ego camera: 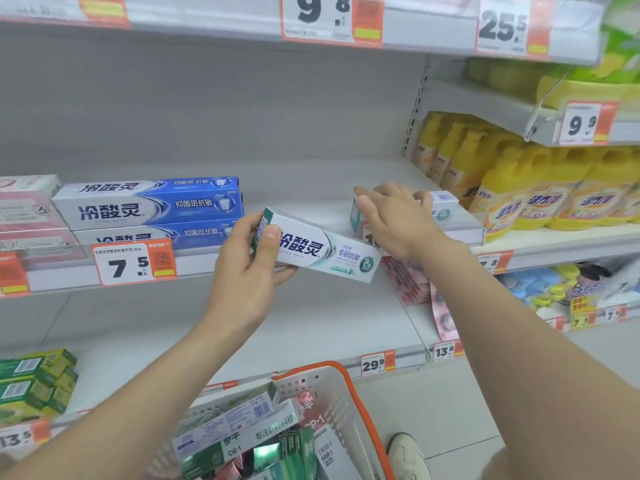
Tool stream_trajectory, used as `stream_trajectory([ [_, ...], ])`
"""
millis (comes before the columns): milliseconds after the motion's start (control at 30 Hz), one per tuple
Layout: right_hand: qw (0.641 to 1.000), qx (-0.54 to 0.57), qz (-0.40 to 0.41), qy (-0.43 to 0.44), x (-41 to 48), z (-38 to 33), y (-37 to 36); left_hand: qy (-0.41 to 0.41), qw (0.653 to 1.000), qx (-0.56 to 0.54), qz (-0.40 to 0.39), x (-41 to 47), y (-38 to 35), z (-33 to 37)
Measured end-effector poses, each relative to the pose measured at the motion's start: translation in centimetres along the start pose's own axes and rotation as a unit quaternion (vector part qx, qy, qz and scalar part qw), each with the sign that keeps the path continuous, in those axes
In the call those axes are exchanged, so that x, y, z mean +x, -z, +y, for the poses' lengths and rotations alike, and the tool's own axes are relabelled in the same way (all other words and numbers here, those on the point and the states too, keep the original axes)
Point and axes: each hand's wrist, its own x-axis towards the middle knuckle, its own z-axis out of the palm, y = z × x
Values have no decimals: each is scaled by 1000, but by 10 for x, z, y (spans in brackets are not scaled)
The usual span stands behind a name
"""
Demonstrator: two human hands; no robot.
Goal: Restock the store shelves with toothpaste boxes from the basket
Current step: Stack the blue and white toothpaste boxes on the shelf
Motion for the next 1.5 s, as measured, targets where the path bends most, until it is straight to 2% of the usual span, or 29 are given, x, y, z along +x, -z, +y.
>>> stream_trajectory([
  [100, 987, 131, 77, -48, -10, -1, 12, -18, 1000, -14, 19, -3, -10, 10],
  [233, 919, 357, 126, -111, -31, -10, 32, -39, 998, -14, 50, 16, -28, 22],
  [367, 854, 458, 180, -172, -27, -10, 40, -51, 996, 1, 73, 47, -56, 25],
  [433, 837, 476, 211, -171, -18, -3, 42, -85, 993, 51, 66, 62, -72, 27],
  [533, 847, 435, 258, -164, -5, 11, 40, -124, 966, 225, 17, 86, -88, 31],
  [600, 864, 392, 274, -157, 3, 23, 37, -116, 951, 286, 4, 98, -97, 29],
  [700, 898, 329, 252, -151, 16, 40, 28, -42, 946, 322, -16, 105, -113, 24],
  [767, 915, 289, 236, -155, 25, 48, 23, 15, 947, 315, -62, 112, -121, 20],
  [833, 930, 243, 206, -182, 31, 55, 18, 65, 945, 305, -103, 119, -125, 17],
  [933, 940, 189, 151, -239, 30, 66, 7, 96, 926, 339, -134, 125, -128, 9],
  [1067, 947, 160, 108, -258, 20, 73, -3, 94, 913, 374, -133, 115, -130, -5],
  [1233, 929, 205, 148, -271, 14, 73, -1, 69, 909, 395, -110, 111, -134, -12],
  [1333, 931, 190, 135, -280, 8, 71, 0, 44, 901, 415, -114, 107, -139, -11],
  [1500, 950, 161, 127, -234, -1, 80, -2, 29, 894, 436, -100, 107, -138, -12],
])
